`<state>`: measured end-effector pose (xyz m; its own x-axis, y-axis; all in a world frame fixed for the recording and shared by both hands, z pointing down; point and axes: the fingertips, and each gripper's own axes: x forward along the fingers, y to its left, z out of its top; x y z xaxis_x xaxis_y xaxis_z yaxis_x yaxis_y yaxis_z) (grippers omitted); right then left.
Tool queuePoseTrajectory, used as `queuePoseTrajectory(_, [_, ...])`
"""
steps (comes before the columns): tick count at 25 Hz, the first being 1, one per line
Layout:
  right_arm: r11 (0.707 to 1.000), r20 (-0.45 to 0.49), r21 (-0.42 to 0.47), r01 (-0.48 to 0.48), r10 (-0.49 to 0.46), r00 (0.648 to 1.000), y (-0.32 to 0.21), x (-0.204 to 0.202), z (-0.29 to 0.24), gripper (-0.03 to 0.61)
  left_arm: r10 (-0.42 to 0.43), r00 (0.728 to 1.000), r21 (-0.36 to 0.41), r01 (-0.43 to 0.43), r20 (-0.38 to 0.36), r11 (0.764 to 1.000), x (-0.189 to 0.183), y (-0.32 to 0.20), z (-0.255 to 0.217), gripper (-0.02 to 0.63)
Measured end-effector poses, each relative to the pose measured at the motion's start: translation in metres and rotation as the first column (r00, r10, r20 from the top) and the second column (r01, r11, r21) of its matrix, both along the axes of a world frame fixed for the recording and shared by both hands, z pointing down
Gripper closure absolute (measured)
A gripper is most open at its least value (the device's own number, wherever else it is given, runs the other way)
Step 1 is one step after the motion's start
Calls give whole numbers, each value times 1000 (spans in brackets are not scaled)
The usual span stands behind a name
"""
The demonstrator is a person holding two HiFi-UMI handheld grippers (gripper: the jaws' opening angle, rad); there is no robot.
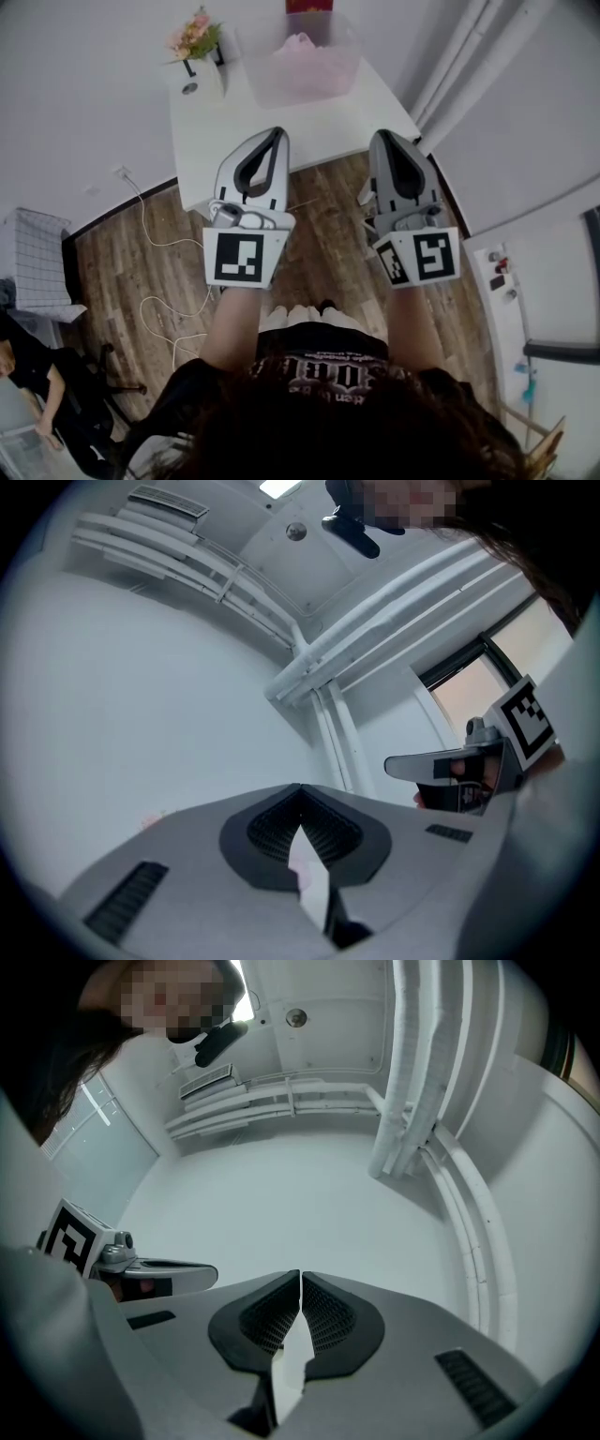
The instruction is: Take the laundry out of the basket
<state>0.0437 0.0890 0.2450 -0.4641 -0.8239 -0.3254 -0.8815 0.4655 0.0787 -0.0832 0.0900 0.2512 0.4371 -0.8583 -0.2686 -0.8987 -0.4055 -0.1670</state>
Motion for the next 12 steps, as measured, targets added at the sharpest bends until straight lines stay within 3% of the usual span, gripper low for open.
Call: queuePoseTrajectory(12, [999,-6,-3,44,-44,999,-36,38,2,551,-26,1000,-7,26,-8,1000,41,-30,0,612])
